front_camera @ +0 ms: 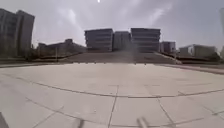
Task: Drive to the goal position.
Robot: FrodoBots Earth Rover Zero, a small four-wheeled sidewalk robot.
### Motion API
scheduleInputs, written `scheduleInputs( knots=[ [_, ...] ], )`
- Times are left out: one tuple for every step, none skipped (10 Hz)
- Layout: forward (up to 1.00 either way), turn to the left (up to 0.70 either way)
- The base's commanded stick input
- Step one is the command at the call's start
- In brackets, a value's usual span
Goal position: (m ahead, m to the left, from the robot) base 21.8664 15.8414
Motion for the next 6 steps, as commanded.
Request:
scheduleInputs(
  knots=[
    [0.70, 0.00],
    [0.70, 0.00],
    [0.70, 0.00],
    [0.70, 0.00],
    [0.70, 0.00],
    [0.70, 0.00]
  ],
)
